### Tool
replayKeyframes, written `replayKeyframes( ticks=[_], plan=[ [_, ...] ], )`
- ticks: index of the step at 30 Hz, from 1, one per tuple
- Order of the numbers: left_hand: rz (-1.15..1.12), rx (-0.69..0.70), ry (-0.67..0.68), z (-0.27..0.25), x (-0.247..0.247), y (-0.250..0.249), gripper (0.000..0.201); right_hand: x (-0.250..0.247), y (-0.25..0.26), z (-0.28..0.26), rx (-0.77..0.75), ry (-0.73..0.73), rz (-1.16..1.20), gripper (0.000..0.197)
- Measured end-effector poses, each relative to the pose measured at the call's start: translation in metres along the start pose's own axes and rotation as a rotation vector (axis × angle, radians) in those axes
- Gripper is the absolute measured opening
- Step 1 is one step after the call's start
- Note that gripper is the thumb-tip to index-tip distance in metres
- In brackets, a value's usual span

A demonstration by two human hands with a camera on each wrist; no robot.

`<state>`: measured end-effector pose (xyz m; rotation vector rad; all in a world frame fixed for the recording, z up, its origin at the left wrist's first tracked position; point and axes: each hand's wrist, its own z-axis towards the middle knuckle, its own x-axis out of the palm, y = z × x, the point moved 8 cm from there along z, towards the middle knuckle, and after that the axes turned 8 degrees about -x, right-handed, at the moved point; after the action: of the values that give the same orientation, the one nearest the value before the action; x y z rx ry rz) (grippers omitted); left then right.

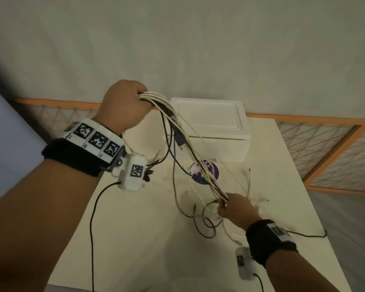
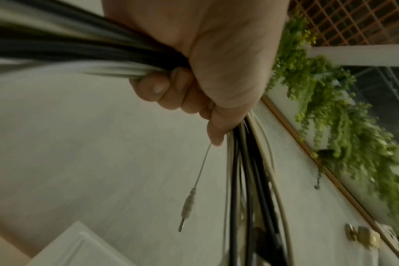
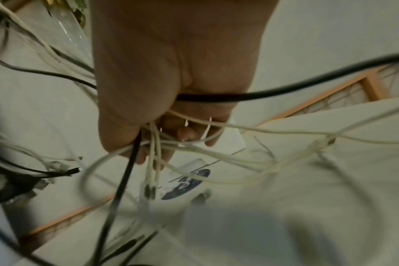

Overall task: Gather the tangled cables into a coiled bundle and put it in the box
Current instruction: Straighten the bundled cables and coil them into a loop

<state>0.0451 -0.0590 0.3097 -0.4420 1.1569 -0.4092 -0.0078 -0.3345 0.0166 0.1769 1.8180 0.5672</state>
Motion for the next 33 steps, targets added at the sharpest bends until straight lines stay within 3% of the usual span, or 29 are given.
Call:
replayKeyframes(
  ticks=[2, 4, 6, 8, 12, 14, 16, 19, 22, 24, 27, 28, 30, 31, 33],
  plan=[
    [-0.015, -0.002, -0.014, 0.003, -0.004, 0.003, 0.024, -0.016, -0.001, -0.007, -0.097, -0.199, -0.153, 0.019],
    [-0.095, -0.040, -0.066, 0.011, -0.015, 0.014, 0.031, -0.023, 0.002, -0.014, -0.224, -0.336, -0.263, 0.050],
    [-0.214, -0.134, -0.109, 0.019, -0.028, 0.032, 0.038, -0.018, -0.007, -0.022, -0.295, -0.385, -0.341, 0.074],
    [-0.336, -0.227, -0.138, 0.024, -0.039, 0.049, 0.038, -0.005, -0.037, -0.031, -0.245, -0.363, -0.382, 0.080],
    [-0.345, -0.254, -0.164, 0.029, -0.048, 0.062, 0.036, 0.025, -0.102, -0.057, -0.018, -0.149, -0.518, 0.062],
    [-0.235, -0.186, -0.135, 0.027, -0.042, 0.056, 0.040, 0.021, -0.108, -0.058, 0.097, -0.059, -0.507, 0.058],
    [-0.161, -0.121, -0.112, 0.023, -0.033, 0.049, 0.042, 0.000, -0.094, -0.051, 0.130, -0.093, -0.371, 0.051],
    [-0.087, -0.059, -0.088, 0.017, -0.020, 0.041, 0.036, -0.052, -0.035, -0.037, -0.035, -0.351, 0.120, 0.038],
    [-0.054, -0.044, -0.059, 0.009, -0.009, 0.036, 0.029, -0.105, 0.038, -0.033, -0.248, -0.567, 0.257, 0.018],
    [-0.063, -0.042, -0.028, 0.003, -0.001, 0.033, 0.028, -0.126, 0.086, -0.031, -0.370, -0.616, 0.367, 0.020],
    [-0.117, -0.020, 0.002, -0.007, 0.006, 0.022, 0.031, -0.125, 0.153, -0.019, -0.554, -0.422, 0.654, 0.035],
    [-0.138, -0.015, 0.006, -0.009, 0.008, 0.019, 0.030, -0.117, 0.166, -0.014, -0.558, -0.330, 0.738, 0.041],
    [-0.166, -0.018, 0.016, -0.011, 0.008, 0.015, 0.027, -0.087, 0.168, 0.000, -0.412, -0.115, 0.863, 0.055],
    [-0.179, -0.025, 0.017, -0.011, 0.007, 0.014, 0.027, -0.068, 0.162, 0.007, -0.327, -0.011, 0.812, 0.057],
    [-0.218, -0.042, 0.000, -0.010, 0.003, 0.016, 0.032, -0.030, 0.144, 0.017, -0.249, 0.148, 0.452, 0.044]
  ],
)
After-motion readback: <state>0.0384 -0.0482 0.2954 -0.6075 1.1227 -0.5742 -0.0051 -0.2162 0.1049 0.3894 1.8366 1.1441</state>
